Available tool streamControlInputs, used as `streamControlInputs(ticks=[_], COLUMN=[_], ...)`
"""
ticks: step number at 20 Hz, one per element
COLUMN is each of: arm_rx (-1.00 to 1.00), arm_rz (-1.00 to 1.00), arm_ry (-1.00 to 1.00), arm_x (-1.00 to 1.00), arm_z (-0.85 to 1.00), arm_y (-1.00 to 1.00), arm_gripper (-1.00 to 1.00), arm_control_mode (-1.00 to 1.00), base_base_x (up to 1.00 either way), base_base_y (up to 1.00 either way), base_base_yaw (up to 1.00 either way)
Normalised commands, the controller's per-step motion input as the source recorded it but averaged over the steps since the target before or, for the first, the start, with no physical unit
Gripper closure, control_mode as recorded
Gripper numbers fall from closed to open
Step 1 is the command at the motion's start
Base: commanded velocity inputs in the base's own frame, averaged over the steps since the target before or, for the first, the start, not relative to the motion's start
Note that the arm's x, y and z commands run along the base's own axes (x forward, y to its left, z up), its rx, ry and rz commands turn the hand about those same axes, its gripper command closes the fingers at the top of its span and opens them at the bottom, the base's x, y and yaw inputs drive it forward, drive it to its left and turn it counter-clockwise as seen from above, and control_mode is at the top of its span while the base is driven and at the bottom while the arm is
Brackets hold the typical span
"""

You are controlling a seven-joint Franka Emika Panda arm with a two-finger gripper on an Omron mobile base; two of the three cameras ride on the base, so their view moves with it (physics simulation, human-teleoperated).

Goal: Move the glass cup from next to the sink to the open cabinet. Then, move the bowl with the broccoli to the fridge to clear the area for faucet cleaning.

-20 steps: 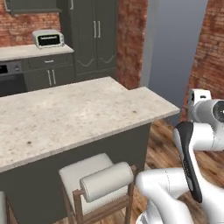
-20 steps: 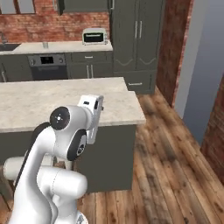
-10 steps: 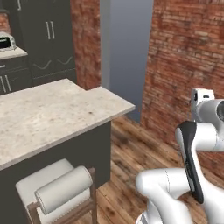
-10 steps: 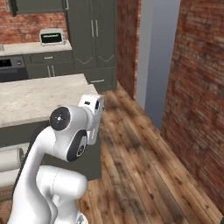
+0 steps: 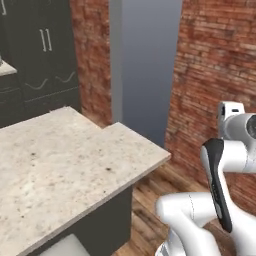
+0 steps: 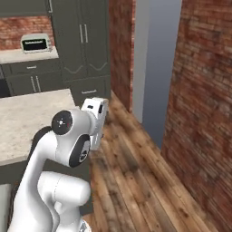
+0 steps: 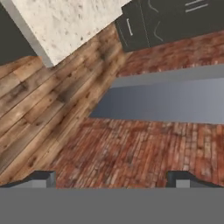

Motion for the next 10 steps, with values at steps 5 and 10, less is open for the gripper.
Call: streamControlInputs(ticks=[5, 10], arm_rx=[0.0, 0.0], arm_rz=[0.0, 0.0], arm_ry=[0.0, 0.0], arm_x=[0.0, 0.0], arm_z=[0.0, 0.0], arm_y=[0.0, 0.0], arm_gripper=[-1.0, -1.0], arm_control_mode=[1.0, 1.0], base_base_x=[0.87, 1.0], base_base_y=[-0.97, -0.57], base_base_yaw=[-0.13, 0.0])
